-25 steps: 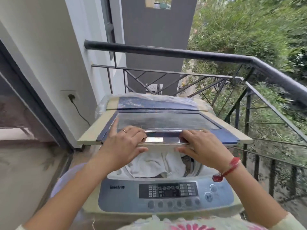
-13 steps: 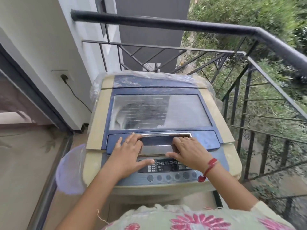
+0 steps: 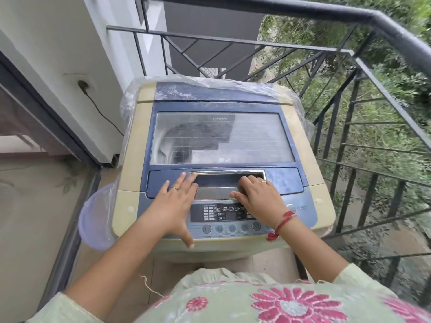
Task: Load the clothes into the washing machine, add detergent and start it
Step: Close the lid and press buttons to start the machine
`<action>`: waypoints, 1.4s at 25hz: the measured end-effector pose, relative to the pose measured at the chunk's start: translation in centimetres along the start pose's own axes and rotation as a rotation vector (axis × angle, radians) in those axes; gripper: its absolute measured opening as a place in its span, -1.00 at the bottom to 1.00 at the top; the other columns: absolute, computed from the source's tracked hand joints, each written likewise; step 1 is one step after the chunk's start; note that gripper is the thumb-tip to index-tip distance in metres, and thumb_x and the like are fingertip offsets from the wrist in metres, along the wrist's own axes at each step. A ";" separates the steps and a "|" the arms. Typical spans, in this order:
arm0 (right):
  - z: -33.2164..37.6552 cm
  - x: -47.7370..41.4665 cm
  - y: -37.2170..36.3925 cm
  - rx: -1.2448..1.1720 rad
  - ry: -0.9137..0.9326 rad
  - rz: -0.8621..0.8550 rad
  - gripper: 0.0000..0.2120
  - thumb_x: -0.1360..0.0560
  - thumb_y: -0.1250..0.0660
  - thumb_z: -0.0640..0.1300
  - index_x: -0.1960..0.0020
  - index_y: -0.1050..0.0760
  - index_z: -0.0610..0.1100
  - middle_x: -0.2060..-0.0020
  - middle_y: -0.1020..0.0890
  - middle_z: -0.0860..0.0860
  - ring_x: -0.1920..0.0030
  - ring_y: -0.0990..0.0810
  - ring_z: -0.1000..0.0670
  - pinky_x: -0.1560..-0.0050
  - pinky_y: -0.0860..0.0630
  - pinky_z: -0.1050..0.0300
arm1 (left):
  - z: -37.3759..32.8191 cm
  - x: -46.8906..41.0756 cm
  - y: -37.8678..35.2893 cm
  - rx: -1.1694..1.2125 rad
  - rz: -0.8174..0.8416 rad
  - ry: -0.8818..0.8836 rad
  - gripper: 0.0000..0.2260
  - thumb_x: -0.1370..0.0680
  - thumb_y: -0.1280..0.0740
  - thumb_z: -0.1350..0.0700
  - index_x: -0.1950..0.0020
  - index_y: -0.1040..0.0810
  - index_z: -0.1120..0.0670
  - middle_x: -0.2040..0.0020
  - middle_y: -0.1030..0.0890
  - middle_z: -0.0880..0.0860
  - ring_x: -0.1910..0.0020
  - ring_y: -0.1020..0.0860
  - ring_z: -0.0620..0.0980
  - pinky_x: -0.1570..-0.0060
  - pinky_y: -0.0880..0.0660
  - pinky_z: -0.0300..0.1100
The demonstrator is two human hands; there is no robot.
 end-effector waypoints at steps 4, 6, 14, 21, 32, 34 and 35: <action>1.7 3.2 -0.4 0.077 0.063 -0.335 -0.54 -0.53 -0.20 0.12 -0.38 -0.28 0.00 -0.38 -0.33 -0.11 -0.31 -0.37 -0.13 -0.33 -0.34 -0.10 | -0.1 0.3 -1.9 -0.002 0.026 0.024 0.39 -0.09 -0.44 -0.42 -0.40 0.56 0.10 -0.37 0.59 0.04 -0.35 0.55 0.09 -0.39 0.37 0.16; 2.2 6.1 -0.7 0.018 0.100 -0.359 -0.50 -0.55 -0.13 0.14 -0.44 -0.21 0.01 -0.45 -0.21 -0.10 -0.41 -0.25 -0.10 -0.41 -0.18 -0.10 | -0.2 0.3 -2.1 0.013 0.014 0.032 0.39 -0.10 -0.43 -0.43 -0.39 0.57 0.11 -0.38 0.59 0.06 -0.36 0.54 0.10 -0.40 0.36 0.18; -2.7 18.7 -3.7 -0.003 -0.191 -0.163 -0.30 -0.42 -0.29 0.08 -0.48 -0.14 -0.09 -0.46 -0.22 -0.14 -0.41 -0.29 -0.15 -0.36 -0.29 -0.10 | -1.1 1.5 -2.7 0.204 -0.062 0.138 0.35 -0.08 -0.43 -0.44 -0.34 0.60 -0.06 -0.33 0.63 0.08 -0.36 0.54 0.13 -0.32 0.40 0.23; -7.2 15.5 -0.5 -0.065 -0.265 -0.083 -0.24 -0.40 -0.38 -0.15 -0.50 -0.12 -0.21 -0.34 -0.38 -0.18 -0.27 -0.44 -0.23 -0.13 -0.50 -0.10 | -1.7 1.8 -2.3 0.219 -0.037 0.166 0.35 -0.07 -0.48 -0.40 -0.39 0.54 -0.09 -0.41 0.54 0.10 -0.41 0.48 0.13 -0.34 0.37 0.27; -7.5 13.8 -0.8 0.271 -0.178 -0.019 -0.22 -0.29 -0.38 -0.19 -0.47 -0.23 -0.02 -0.11 -0.47 -0.12 0.04 -0.48 -0.20 0.16 -0.54 -0.07 | -0.9 0.6 -4.2 0.199 -0.120 0.155 0.34 -0.07 -0.44 -0.43 -0.40 0.54 -0.09 -0.44 0.50 0.10 -0.44 0.45 0.14 -0.33 0.37 0.26; -7.1 13.7 -0.5 0.251 -0.229 -0.023 -0.28 -0.35 -0.36 -0.16 -0.48 -0.21 0.01 -0.11 -0.46 -0.11 0.02 -0.49 -0.19 0.15 -0.53 -0.08 | -0.9 0.6 -4.1 0.211 -0.117 0.147 0.34 -0.07 -0.45 -0.41 -0.41 0.53 -0.08 -0.44 0.50 0.11 -0.43 0.46 0.15 -0.32 0.37 0.28; -6.7 13.6 -0.3 0.235 -0.250 -0.020 -0.30 -0.40 -0.33 -0.14 -0.49 -0.18 0.03 -0.09 -0.46 -0.10 0.03 -0.50 -0.18 0.14 -0.53 -0.07 | -0.8 0.7 -3.9 0.217 -0.113 0.146 0.34 -0.08 -0.45 -0.41 -0.41 0.53 -0.08 -0.44 0.50 0.12 -0.43 0.46 0.15 -0.32 0.36 0.28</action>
Point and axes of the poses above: each hand's wrist, its own x-axis away from the middle knuckle, its own y-axis out of the back of the hand, z = x × y, the point moved 3 cm from there along -x, towards the middle knuckle
